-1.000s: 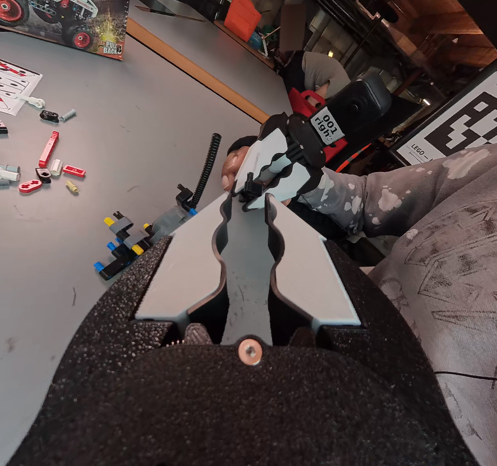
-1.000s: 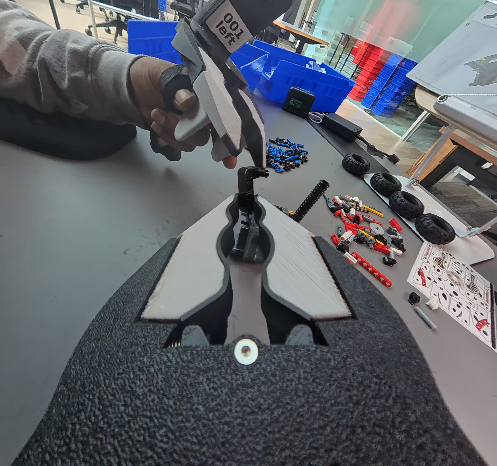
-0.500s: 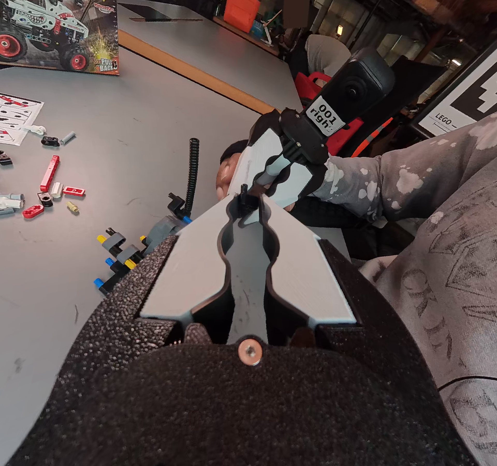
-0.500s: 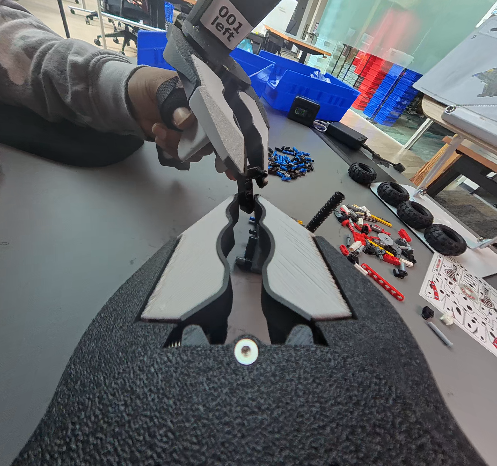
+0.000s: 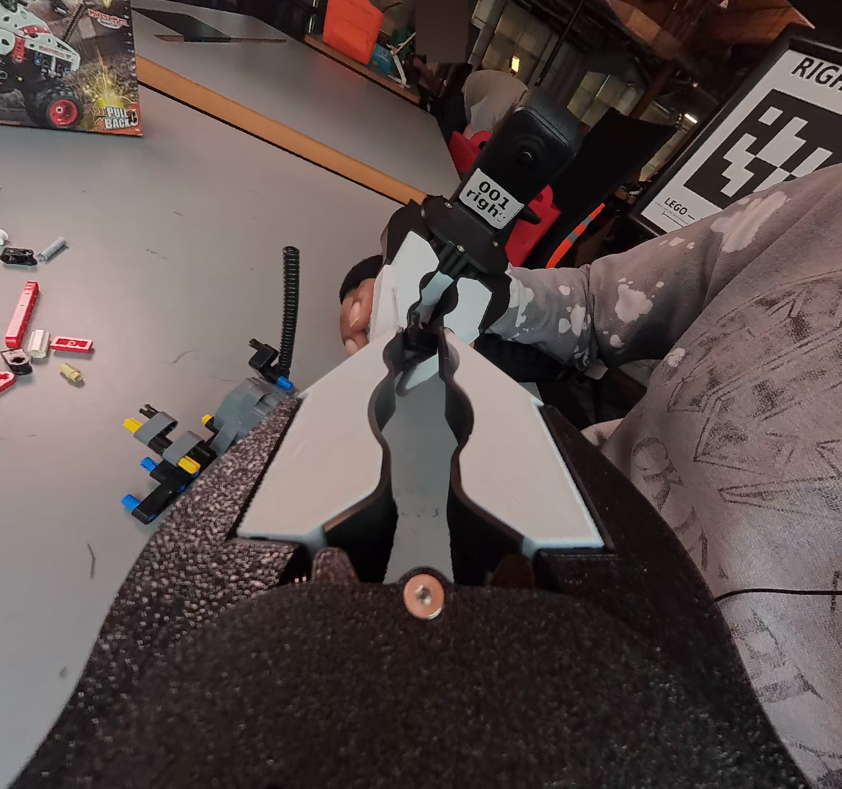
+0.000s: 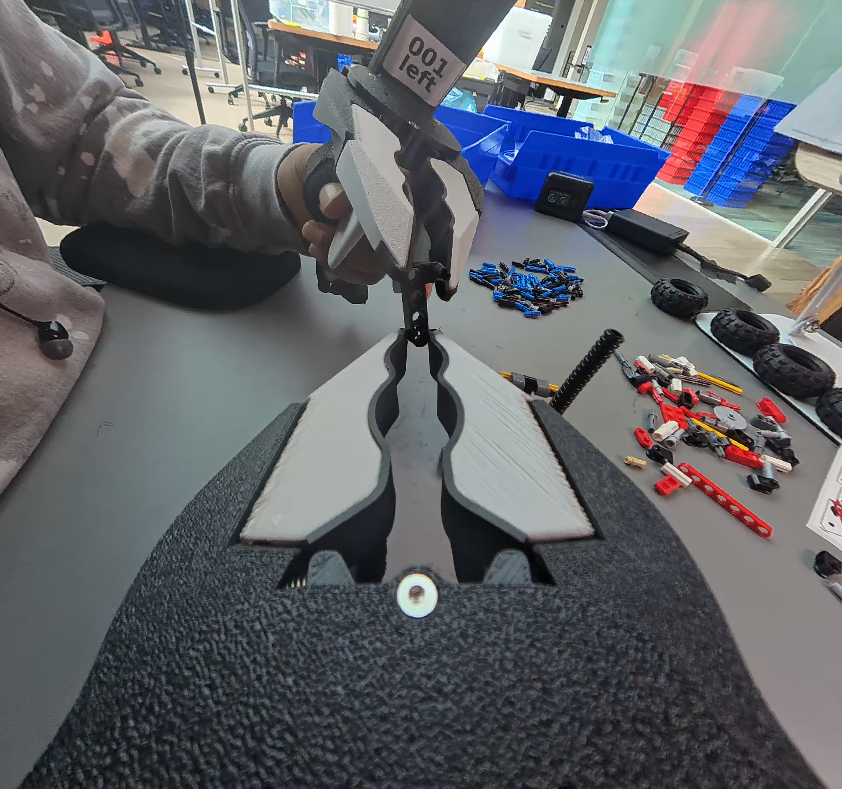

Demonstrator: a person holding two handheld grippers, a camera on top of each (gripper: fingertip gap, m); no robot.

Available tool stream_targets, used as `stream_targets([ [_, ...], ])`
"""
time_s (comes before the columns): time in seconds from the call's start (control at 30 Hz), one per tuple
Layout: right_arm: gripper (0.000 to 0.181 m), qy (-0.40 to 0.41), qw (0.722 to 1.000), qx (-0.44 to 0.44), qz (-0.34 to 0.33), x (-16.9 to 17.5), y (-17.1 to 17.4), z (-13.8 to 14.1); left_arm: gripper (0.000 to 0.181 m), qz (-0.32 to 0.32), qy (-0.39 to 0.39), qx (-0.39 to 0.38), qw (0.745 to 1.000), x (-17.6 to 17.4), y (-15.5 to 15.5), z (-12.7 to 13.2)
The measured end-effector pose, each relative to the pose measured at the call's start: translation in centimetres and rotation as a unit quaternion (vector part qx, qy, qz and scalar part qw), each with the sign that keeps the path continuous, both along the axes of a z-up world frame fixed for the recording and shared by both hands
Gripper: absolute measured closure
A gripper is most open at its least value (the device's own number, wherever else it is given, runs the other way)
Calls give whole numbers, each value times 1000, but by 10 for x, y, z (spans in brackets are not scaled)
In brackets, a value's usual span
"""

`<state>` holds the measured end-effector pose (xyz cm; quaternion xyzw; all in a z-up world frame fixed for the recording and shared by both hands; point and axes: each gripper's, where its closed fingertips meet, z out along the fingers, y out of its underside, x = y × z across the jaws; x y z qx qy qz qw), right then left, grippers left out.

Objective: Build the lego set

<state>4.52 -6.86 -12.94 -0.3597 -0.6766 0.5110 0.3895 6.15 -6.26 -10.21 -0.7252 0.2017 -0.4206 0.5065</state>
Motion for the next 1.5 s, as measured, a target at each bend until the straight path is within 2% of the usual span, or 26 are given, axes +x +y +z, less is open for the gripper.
stream_targets([
  [0.2,173,9,999,4,-41,-6,11,4,165,31,-31,-11,999,-14,8,1],
  [0.63,174,35,993,50,-98,-10,27,9,165,61,-40,-14,997,-24,16,0],
  [0.77,174,55,987,93,-120,-11,30,12,166,62,-45,-18,997,-21,16,-1],
  [0.93,175,87,957,234,-150,-12,31,11,172,75,-35,-7,997,-21,17,0],
  [1.03,177,73,956,248,-141,-14,27,3,173,89,-11,-10,996,-23,18,-4],
  [1.07,176,62,962,230,-134,-14,27,0,174,95,4,-8,995,-24,19,-6],
  [1.13,160,36,982,152,-109,-11,24,-1,174,116,53,4,992,-30,21,-11],
  [1.2,161,41,992,76,-96,-8,23,12,174,133,110,21,985,-36,23,-16],
  [1.27,166,40,993,11,-107,-9,28,24,174,147,156,44,976,-38,24,-17],
  [1.37,166,12,991,-68,-115,-14,28,25,174,171,221,90,956,-35,25,-13],
  [1.5,174,5,983,-128,-130,-19,28,28,174,194,295,147,924,-34,25,-7],
])
